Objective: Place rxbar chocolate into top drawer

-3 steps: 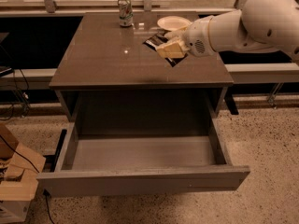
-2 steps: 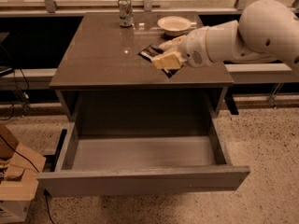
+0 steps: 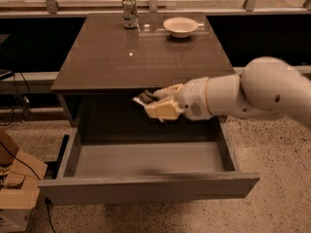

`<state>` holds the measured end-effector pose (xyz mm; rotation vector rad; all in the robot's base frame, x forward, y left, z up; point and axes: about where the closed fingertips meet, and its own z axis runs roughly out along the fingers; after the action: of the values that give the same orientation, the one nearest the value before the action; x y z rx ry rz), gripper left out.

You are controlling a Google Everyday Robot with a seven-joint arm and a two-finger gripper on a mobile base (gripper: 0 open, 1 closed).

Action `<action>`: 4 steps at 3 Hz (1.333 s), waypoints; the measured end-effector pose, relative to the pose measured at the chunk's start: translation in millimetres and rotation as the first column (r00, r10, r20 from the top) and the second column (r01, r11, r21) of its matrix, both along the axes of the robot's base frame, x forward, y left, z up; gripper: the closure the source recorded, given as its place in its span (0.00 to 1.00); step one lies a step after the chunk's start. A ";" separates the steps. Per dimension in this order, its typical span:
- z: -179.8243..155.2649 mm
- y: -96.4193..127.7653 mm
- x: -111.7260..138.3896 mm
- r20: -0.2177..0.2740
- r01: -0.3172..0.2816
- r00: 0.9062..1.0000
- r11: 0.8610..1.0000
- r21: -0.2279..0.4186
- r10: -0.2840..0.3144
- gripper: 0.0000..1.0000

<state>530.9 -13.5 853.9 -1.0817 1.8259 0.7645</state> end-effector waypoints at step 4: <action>-213.9 7.0 -11.2 -0.255 0.139 0.954 0.987 -0.080 -0.155 0.59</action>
Offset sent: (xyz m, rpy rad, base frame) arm -0.0316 0.0177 -0.2096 0.0429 0.2642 -0.1313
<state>519.8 -6.5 640.0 -0.9034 2.1391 0.7960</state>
